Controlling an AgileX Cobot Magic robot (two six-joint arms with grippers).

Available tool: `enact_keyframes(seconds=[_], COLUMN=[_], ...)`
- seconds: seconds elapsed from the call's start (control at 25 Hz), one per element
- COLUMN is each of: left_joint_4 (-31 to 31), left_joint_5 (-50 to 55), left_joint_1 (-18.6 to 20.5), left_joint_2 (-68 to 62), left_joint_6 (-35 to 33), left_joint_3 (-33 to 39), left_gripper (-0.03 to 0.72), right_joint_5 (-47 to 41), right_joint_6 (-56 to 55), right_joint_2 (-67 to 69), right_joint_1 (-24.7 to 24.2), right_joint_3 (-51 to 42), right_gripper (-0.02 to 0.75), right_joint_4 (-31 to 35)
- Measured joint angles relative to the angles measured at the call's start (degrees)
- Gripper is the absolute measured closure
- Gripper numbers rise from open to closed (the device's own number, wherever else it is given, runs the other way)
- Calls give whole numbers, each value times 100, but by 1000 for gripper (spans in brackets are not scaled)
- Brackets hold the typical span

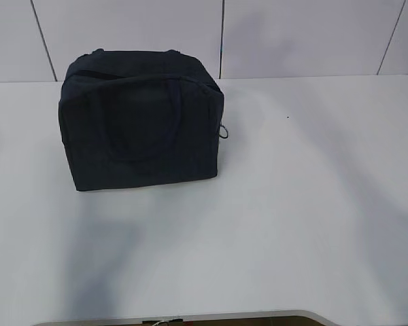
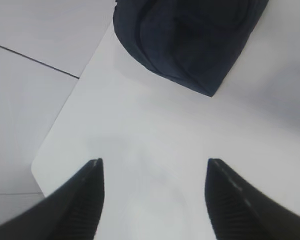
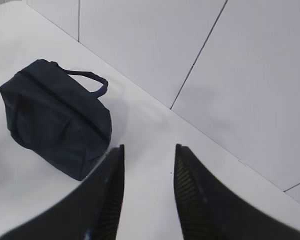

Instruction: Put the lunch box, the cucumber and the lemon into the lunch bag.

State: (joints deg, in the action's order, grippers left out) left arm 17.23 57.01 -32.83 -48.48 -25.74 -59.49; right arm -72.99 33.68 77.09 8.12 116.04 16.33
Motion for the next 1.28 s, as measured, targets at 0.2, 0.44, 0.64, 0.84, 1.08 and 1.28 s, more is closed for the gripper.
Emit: enact_keyframes(seconds=[0.2,0.44,0.64,0.84,1.08,1.28], left_joint_4=[-10,-48,-167,-478,-891,-1216], left_joint_5=[240,366,458,458,488,562], left_joint_1=[0,0,0,0,0,0], left_joint_2=[453,856,1258,1874,2883,3755], left_joint_6=[658,1650,1968,2238,2407,2419], left_joint_3=[0,0,71,401,738,1056], left_gripper=[231,232,232,231,232,232], right_joint_5=[0,-11,-11,-11,-11,-11], right_joint_6=[0,-51,-179,-271,-493,-629], right_joint_2=[-526,-1255,-1926,-2701,-3501,-4313], right_joint_1=[0,0,0,0,0,0], right_joint_3=[-318,-698,-1079,-1575,-2554,-3850], right_gripper=[455,455,455,455,455,455], right_joint_4=[119,203,203,215,225,214])
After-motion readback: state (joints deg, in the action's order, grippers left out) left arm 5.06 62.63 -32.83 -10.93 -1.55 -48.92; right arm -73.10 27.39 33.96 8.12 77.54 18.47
